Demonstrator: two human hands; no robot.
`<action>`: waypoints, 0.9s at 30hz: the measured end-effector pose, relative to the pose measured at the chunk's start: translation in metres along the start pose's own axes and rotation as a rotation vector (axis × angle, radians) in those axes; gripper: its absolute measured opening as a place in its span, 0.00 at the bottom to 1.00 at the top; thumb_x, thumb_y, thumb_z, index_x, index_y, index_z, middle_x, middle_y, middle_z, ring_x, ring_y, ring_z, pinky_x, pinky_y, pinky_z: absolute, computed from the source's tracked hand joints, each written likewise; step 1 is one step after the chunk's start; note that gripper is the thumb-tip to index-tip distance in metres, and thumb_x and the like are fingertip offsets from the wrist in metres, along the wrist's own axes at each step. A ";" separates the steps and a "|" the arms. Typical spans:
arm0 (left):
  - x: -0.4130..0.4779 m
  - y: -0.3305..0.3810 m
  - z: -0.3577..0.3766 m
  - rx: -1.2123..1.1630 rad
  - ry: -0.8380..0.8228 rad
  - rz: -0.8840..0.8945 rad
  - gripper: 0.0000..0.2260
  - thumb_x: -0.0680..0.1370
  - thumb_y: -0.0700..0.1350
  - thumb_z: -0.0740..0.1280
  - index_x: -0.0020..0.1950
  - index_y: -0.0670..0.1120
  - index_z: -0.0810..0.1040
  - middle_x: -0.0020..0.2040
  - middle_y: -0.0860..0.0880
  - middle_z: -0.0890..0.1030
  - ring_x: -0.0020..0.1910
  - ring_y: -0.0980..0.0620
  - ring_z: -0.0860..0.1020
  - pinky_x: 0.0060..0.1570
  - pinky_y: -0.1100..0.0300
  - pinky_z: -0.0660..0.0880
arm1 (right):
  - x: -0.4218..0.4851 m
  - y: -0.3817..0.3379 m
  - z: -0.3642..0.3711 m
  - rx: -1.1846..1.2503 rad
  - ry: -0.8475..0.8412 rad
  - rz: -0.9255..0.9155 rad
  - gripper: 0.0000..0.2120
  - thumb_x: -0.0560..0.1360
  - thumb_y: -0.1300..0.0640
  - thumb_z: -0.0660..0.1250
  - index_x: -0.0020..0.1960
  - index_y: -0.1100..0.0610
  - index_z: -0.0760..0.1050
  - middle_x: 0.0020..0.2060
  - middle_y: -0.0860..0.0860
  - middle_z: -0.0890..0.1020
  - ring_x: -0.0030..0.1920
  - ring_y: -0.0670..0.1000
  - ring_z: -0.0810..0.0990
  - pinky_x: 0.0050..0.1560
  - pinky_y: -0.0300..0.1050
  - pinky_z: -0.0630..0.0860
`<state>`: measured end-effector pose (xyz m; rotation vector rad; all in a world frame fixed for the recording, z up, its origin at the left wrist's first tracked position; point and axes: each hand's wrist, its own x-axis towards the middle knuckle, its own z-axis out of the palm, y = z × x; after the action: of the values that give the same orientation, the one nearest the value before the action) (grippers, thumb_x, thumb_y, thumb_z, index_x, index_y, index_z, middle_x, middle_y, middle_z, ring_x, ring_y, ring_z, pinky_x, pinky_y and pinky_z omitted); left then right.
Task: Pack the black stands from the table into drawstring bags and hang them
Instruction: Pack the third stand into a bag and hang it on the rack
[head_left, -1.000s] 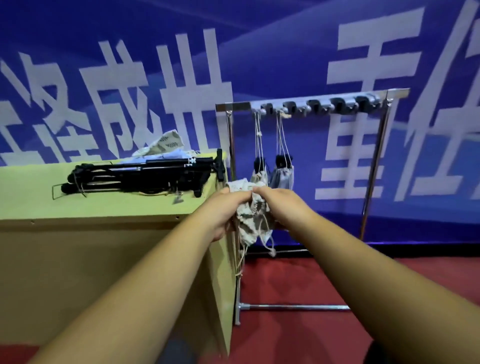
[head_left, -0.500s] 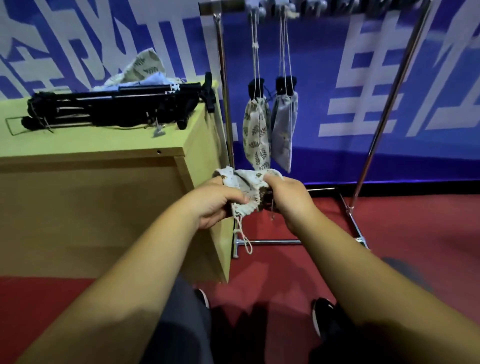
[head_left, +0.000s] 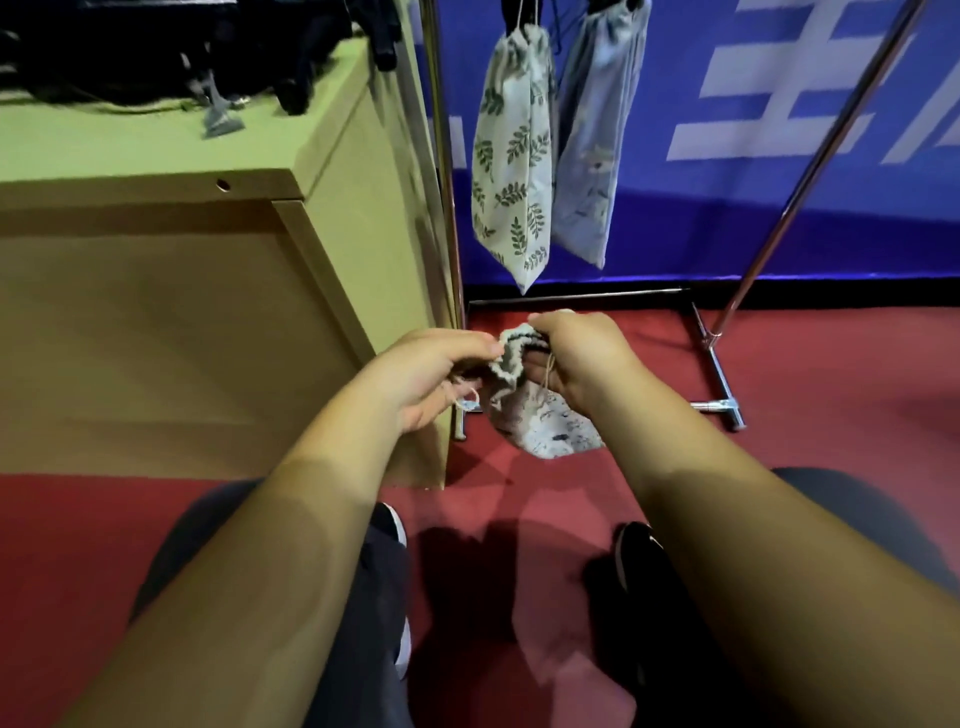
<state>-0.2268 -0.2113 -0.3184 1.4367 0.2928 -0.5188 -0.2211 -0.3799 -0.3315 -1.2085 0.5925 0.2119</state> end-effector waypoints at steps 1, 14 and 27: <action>0.004 0.001 -0.001 0.070 0.017 0.017 0.11 0.76 0.30 0.72 0.56 0.39 0.86 0.50 0.42 0.88 0.51 0.48 0.86 0.61 0.56 0.80 | 0.006 -0.001 0.001 -0.007 0.008 0.004 0.12 0.82 0.63 0.68 0.64 0.67 0.77 0.48 0.61 0.84 0.39 0.57 0.87 0.37 0.49 0.85; 0.031 0.003 -0.004 0.116 0.304 0.060 0.09 0.78 0.45 0.67 0.50 0.48 0.87 0.34 0.49 0.84 0.26 0.53 0.78 0.30 0.62 0.76 | 0.011 -0.003 0.009 -0.214 -0.173 -0.144 0.14 0.77 0.50 0.79 0.50 0.59 0.80 0.41 0.56 0.87 0.42 0.53 0.88 0.42 0.48 0.85; 0.008 0.004 -0.026 0.324 0.478 0.144 0.04 0.72 0.37 0.68 0.41 0.46 0.80 0.41 0.43 0.84 0.42 0.43 0.86 0.49 0.42 0.86 | -0.021 0.009 0.013 -0.847 -0.334 -0.224 0.16 0.78 0.52 0.78 0.43 0.64 0.80 0.35 0.65 0.86 0.33 0.60 0.85 0.32 0.47 0.80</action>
<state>-0.2149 -0.1863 -0.3218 1.8781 0.4958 -0.0987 -0.2388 -0.3613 -0.3251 -1.9884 0.0457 0.4926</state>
